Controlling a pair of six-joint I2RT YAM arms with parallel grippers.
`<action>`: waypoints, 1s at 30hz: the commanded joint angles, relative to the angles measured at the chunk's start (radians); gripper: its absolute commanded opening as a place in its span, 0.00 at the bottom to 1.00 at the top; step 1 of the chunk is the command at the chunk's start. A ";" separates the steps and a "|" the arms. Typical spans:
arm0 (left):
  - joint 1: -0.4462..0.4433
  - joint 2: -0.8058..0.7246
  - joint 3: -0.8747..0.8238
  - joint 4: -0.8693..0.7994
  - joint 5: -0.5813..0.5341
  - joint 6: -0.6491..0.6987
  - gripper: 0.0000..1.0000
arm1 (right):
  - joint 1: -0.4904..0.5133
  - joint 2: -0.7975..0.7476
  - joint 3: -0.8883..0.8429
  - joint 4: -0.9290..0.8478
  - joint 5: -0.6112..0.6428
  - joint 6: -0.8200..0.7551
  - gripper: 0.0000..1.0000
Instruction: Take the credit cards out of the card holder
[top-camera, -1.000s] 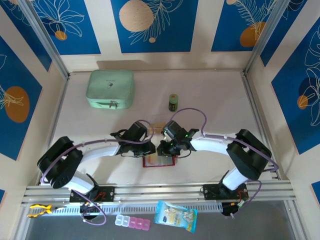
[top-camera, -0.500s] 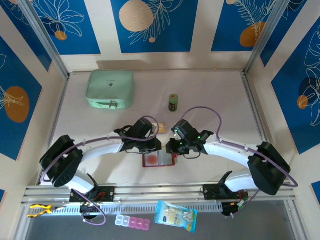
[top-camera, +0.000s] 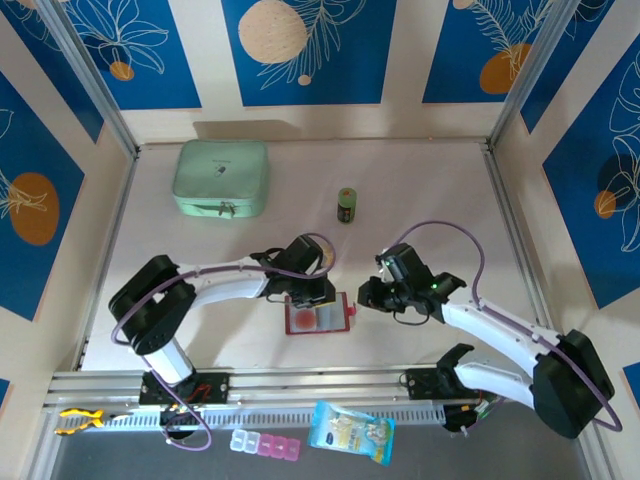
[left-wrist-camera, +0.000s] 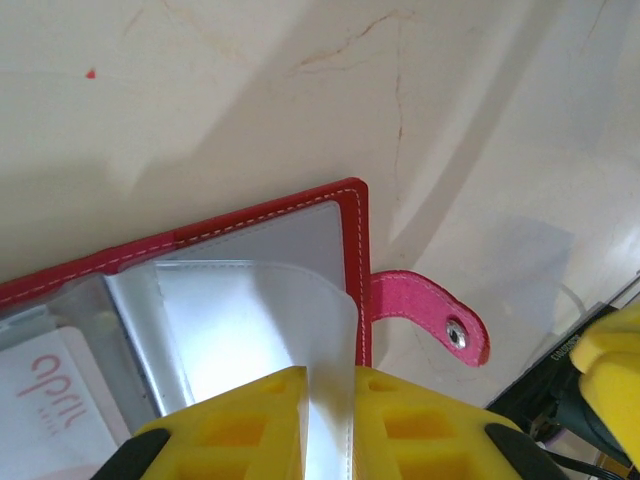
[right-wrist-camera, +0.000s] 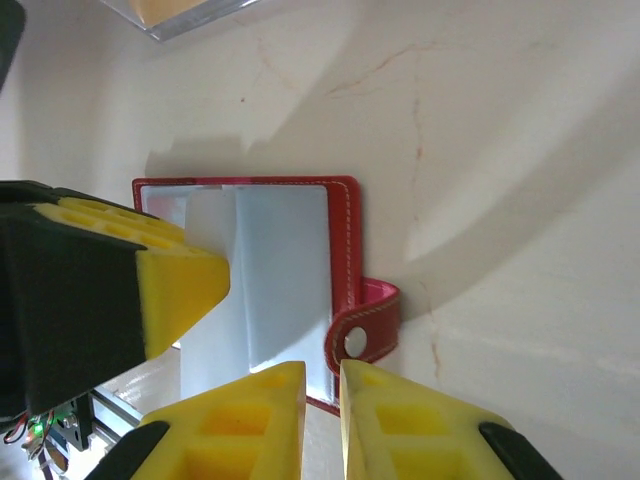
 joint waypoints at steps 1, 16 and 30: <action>-0.016 0.046 0.041 -0.008 0.030 0.024 0.17 | -0.021 -0.054 -0.027 -0.051 -0.031 -0.011 0.18; -0.032 0.187 0.182 -0.030 0.077 0.055 0.23 | -0.117 -0.204 -0.089 -0.136 -0.095 -0.026 0.20; -0.031 0.134 0.244 -0.090 0.024 0.105 0.23 | -0.135 -0.224 -0.093 -0.124 -0.150 -0.014 0.21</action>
